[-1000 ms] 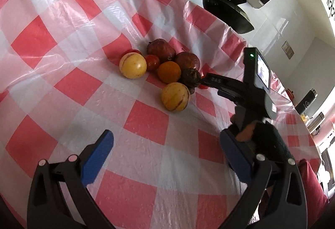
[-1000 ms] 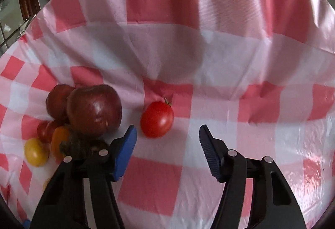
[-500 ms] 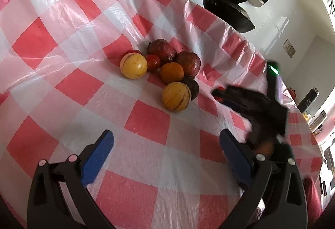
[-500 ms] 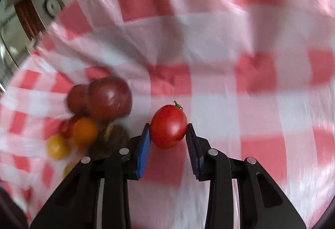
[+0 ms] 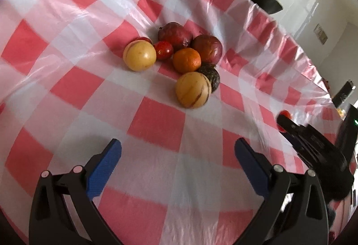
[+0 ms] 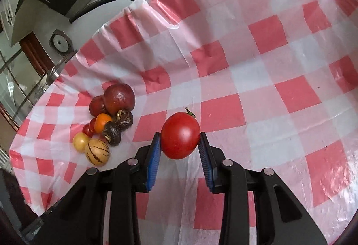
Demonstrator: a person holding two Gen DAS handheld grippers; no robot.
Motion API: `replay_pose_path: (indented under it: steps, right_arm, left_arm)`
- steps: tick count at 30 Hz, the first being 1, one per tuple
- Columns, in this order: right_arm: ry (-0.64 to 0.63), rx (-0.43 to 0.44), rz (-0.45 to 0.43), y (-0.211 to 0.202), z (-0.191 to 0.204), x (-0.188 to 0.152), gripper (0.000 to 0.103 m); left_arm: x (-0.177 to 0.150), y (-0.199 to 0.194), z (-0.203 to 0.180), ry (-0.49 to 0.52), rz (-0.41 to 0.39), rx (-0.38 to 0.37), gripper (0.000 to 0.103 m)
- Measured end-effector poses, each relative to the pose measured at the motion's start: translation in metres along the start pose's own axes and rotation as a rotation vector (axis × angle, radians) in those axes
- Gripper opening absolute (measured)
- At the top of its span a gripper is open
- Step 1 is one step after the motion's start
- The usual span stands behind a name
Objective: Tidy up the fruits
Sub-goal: 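Grasp the yellow striped melon with the left gripper while the right gripper holds the tomato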
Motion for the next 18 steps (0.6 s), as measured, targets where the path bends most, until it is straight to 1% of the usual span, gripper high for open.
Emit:
replay_pose_path:
  steps: [2, 5, 8, 10, 11, 12, 13, 15, 18]
  right_arm:
    - [-0.001, 0.011, -0.002, 0.001, 0.002, 0.001, 0.035]
    - [-0.001, 0.02, -0.005, 0.001, 0.003, 0.001, 0.034]
    - [-0.005, 0.026, -0.004, 0.001, 0.004, 0.001, 0.035]
    - [-0.005, 0.028, -0.005, 0.002, 0.004, 0.002, 0.035]
    - [-0.005, 0.029, -0.006, 0.002, 0.004, 0.002, 0.035]
    - [-0.004, 0.03, -0.006, 0.002, 0.004, 0.002, 0.035]
    - [-0.005, 0.032, -0.006, 0.002, 0.004, 0.002, 0.035]
    - [-0.007, 0.033, -0.006, 0.002, 0.004, 0.002, 0.035]
    - [-0.005, 0.035, -0.009, 0.002, 0.004, 0.002, 0.035]
  left_arm:
    - [0.009, 0.011, -0.012, 0.042, -0.011, 0.045, 0.101]
    - [0.022, 0.037, -0.028, 0.118, 0.009, 0.117, 0.1]
    - [0.034, 0.052, -0.035, 0.143, 0.017, 0.137, 0.093]
    - [0.04, 0.063, -0.037, 0.158, 0.028, 0.162, 0.079]
    - [0.041, 0.065, -0.039, 0.173, 0.026, 0.168, 0.066]
    - [0.039, 0.065, -0.041, 0.204, 0.027, 0.173, 0.058]
    - [0.037, 0.063, -0.044, 0.227, 0.033, 0.153, 0.046]
    - [0.032, 0.055, -0.044, 0.231, 0.012, 0.148, 0.046]
    - [0.014, 0.018, -0.039, 0.23, -0.074, 0.11, 0.046]
Point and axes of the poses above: each gripper's, at about its wrist camera, not at the fingertips, and y roughly the way its jaws point, z to its left, x to its top, the point moved 2 cm from there along y, roughly the way its jaws point, and after that the axes turned 11 degrees about -y, right-handed, at the moved point
